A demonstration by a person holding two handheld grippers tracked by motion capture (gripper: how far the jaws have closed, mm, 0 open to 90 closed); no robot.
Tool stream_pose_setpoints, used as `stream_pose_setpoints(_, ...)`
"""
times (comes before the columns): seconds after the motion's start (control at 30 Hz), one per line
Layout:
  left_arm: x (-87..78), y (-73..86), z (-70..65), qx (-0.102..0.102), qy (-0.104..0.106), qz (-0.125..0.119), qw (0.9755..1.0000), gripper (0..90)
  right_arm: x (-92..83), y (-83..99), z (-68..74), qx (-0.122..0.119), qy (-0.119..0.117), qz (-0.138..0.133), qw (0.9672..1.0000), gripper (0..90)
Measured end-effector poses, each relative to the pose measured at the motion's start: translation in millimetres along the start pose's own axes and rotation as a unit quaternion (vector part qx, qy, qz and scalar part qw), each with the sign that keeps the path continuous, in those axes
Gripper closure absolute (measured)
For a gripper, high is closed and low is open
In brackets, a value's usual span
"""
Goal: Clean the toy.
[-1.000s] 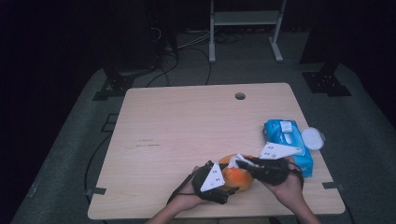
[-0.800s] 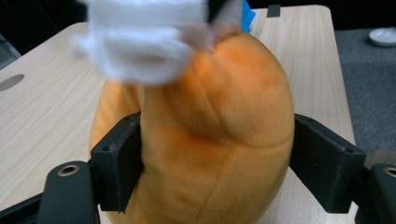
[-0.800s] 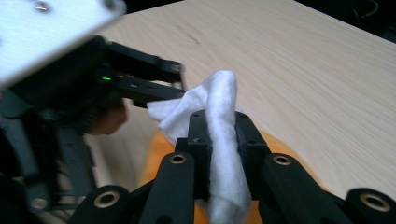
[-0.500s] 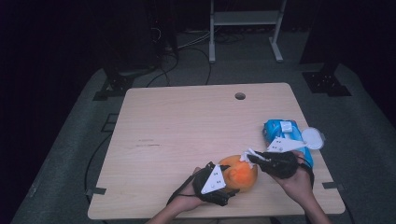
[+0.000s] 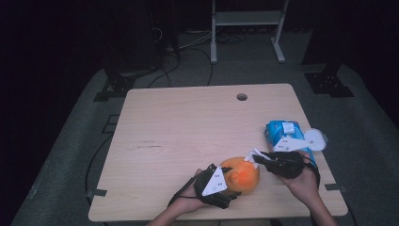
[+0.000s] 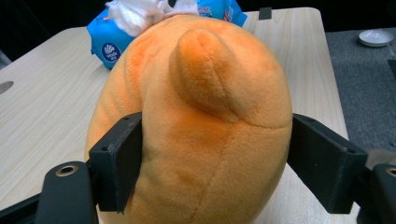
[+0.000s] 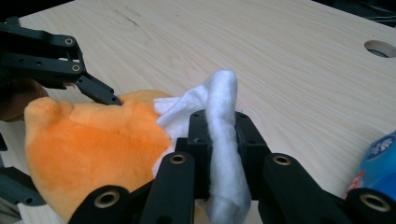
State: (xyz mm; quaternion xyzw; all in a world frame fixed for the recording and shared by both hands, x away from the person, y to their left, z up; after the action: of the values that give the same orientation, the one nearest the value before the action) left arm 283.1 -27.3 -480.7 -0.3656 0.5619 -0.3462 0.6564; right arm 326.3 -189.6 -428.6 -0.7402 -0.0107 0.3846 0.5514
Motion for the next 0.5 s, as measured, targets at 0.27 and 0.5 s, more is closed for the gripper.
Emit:
stream_pose_setpoints(0.27, -3.9, 1.1, 7.8, -0.039, -0.004, -0.014, 0.9991, 22.6, -1.5, 3.1, -5.4, 0.002, -0.001, 0.005, 1.0000, 78.6)
stream_pose_setpoints(0.5, -6.0, 1.9, 17.1, -0.077, -0.009, -0.030, 0.9965, 22.4, -2.4, -2.5, 9.2, -0.002, -0.019, -0.003, 0.9998, 78.7)
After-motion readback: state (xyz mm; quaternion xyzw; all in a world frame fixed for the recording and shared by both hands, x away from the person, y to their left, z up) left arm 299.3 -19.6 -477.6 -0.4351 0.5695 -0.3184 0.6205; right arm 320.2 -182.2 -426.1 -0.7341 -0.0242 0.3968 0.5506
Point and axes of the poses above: each handheld gripper's, and its own axes: x roughly forward along the jaws, y roughly out of its underside, z roughly to its left, the point moved 7 cm from there along x, roughly forward along the jaws, and after that the axes turned 13 degrees about y, right-handed, at the moved point
